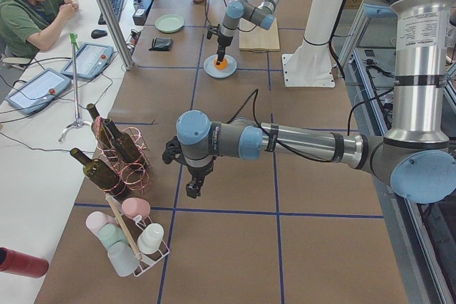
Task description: Pick orange to plate
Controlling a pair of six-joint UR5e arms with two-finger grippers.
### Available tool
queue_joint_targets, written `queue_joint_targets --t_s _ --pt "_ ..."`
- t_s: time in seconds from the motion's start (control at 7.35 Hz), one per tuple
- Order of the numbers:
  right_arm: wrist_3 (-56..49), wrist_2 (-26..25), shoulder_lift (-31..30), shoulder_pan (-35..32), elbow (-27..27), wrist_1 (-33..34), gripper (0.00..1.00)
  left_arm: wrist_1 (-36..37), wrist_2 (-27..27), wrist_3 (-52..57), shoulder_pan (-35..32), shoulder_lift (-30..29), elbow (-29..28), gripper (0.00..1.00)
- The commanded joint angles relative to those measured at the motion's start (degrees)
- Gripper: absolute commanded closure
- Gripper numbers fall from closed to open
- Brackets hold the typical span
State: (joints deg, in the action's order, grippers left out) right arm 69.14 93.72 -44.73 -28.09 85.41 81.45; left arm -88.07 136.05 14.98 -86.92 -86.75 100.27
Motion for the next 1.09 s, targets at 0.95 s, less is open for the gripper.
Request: queue_joint_targets --t_s 0.95 --pt "-67.4 31.2 -38.0 -46.1 7.4 -1.2 0.0 0.5 -0.3 -0.5 -0.2 1.9 -0.2 0.0"
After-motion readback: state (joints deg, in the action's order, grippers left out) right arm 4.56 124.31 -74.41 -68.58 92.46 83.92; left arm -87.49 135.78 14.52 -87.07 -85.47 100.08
